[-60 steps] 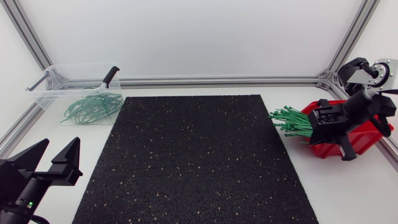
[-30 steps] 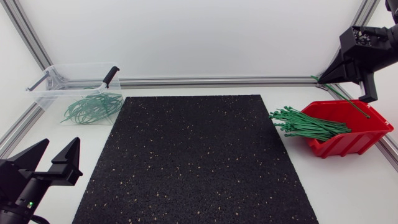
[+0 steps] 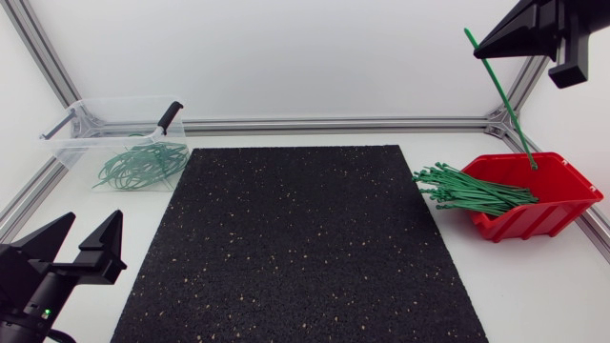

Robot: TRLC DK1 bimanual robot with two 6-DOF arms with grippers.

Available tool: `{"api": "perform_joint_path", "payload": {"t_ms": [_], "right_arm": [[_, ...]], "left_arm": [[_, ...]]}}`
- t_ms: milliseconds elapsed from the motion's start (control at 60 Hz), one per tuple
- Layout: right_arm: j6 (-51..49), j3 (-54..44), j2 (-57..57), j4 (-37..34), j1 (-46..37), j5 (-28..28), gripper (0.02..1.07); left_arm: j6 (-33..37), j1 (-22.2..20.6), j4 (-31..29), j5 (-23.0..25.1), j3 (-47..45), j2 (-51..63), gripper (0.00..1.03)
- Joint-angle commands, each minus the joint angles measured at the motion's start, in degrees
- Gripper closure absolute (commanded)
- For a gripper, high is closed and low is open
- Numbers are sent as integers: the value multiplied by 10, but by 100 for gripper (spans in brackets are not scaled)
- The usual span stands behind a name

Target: Take a green cable tie from the red box, thread the tail through the head to close it, then place it in the transparent bin on the left.

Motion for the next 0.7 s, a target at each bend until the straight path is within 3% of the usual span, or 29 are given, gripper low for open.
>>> {"api": "perform_joint_path", "payload": {"t_ms": [0, 133, 300, 517, 583, 683], "right_arm": [[95, 9, -7, 16, 41, 13, 101], [262, 24, -7, 50, 100, 33, 102], [356, -11, 6, 60, 172, 83, 102], [422, -82, 6, 143, 304, 171, 102], [462, -76, 36, 133, 326, 171, 102], [615, -76, 72, 155, 324, 135, 102]], "left_arm": [[6, 3, -8, 3, -23, -3, 4], [6, 4, -8, 3, -23, -3, 4], [6, 1, -8, 3, -23, -2, 4], [6, 2, -8, 3, -23, -3, 4], [6, 3, -8, 3, -23, -2, 4], [6, 3, -8, 3, -23, -3, 4]]}}
